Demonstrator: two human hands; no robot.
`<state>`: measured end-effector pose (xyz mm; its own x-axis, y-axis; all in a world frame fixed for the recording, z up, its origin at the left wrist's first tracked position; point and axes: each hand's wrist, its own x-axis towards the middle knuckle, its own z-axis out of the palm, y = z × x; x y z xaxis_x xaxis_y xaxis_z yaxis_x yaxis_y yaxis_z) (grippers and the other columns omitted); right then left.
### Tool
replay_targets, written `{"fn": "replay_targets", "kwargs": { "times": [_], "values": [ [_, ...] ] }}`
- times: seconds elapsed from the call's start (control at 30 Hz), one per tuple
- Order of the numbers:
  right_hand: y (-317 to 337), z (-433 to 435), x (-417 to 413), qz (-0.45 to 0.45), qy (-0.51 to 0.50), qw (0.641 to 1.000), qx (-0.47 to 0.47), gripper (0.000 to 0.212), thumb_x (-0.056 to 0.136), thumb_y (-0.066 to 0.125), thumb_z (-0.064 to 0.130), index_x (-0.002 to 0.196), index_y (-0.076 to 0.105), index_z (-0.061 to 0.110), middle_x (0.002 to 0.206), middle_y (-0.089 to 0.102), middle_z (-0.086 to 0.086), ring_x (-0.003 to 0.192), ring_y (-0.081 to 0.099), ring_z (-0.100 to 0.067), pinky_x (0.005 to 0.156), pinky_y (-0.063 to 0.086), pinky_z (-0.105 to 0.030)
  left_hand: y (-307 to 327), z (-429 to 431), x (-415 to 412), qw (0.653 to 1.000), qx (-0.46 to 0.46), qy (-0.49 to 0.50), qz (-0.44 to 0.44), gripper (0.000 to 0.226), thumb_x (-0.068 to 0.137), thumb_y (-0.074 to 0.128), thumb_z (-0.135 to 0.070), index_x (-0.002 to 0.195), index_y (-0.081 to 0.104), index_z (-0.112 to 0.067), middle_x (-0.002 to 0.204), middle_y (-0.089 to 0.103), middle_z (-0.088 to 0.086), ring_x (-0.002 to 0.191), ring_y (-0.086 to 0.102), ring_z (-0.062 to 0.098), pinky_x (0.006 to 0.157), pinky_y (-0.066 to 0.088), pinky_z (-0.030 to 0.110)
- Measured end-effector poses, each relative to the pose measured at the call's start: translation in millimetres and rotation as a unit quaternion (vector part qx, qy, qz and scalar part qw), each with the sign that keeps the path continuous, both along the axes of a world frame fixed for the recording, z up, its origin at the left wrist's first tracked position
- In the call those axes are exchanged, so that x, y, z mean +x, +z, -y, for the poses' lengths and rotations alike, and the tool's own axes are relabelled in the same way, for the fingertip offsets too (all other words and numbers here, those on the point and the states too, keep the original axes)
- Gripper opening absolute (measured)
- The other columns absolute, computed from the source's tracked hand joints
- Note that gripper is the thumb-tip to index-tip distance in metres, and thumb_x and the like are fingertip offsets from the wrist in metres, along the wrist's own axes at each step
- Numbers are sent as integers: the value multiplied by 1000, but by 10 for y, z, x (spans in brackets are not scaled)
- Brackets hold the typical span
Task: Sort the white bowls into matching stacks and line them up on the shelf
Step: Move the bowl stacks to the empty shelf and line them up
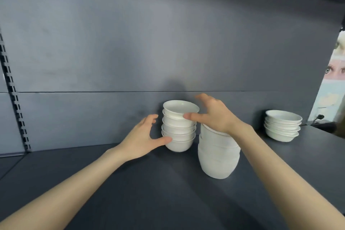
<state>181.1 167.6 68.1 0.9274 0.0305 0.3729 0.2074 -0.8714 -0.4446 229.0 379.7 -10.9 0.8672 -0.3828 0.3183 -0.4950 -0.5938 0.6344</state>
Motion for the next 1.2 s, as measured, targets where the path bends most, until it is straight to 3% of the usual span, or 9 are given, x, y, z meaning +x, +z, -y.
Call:
{"fn": "replay_targets", "kwargs": {
  "times": [0.2, 0.33, 0.5, 0.67, 0.77, 1.03, 1.2],
  "values": [
    [13, 11, 298, -84, -2, 996, 30, 93, 76, 73, 49, 146, 24, 13, 148, 38, -6, 134, 37, -22, 92, 32, -23, -184, 165, 395, 991, -53, -30, -116, 106, 69, 80, -47, 150, 16, -21, 149, 33, -4, 130, 41, 11, 101, 38, 24],
    [-24, 32, 439, -116, -16, 993, 22, 91, 75, 72, 53, 143, 29, 12, 139, 46, -5, 124, 45, -21, 89, 37, -26, -232, 265, 534, 986, -81, -55, -136, 84, 73, 80, -35, 139, 31, -21, 129, 49, -14, 110, 52, -1, 80, 43, 8],
    [-44, 32, 497, -111, -17, 994, 4, 88, 77, 71, 52, 142, 30, 11, 134, 49, -5, 115, 48, -20, 90, 39, -28, -304, 352, 623, 981, -107, -53, -153, 88, 60, 86, -42, 132, 40, -23, 123, 57, -15, 112, 58, 7, 95, 49, 28],
    [-26, 26, 492, -106, -16, 994, -4, 90, 74, 74, 50, 143, 30, 11, 135, 49, -6, 112, 46, -19, 92, 40, -30, -316, 329, 575, 980, -137, -30, -142, 97, 39, 83, -56, 125, 51, -22, 115, 65, -12, 103, 64, 11, 92, 54, 36],
    [5, -20, 446, -111, -5, 994, -5, 93, 74, 74, 48, 145, 28, 11, 140, 46, -6, 123, 45, -22, 95, 39, -29, -309, 277, 490, 979, -148, -27, -136, 98, 38, 82, -56, 125, 53, -22, 113, 66, -12, 102, 64, 10, 90, 54, 35],
    [14, -343, 234, -119, 43, 992, -20, 96, 74, 73, 51, 148, 24, 16, 141, 47, -4, 129, 43, -21, 98, 36, -27, -302, -115, 115, 977, -164, 3, -136, 92, 36, 83, -55, 119, 54, -26, 108, 66, -15, 98, 65, 6, 85, 55, 28],
    [-140, -504, 77, -100, 63, 992, 40, 106, 68, 76, 56, 149, 21, 15, 134, 48, -2, 128, 45, -20, 102, 38, -30, -294, -320, -169, 975, -171, 45, -135, 73, 56, 91, -32, 118, 53, -25, 109, 63, -15, 98, 63, 6, 79, 51, 22]
  ]
}}
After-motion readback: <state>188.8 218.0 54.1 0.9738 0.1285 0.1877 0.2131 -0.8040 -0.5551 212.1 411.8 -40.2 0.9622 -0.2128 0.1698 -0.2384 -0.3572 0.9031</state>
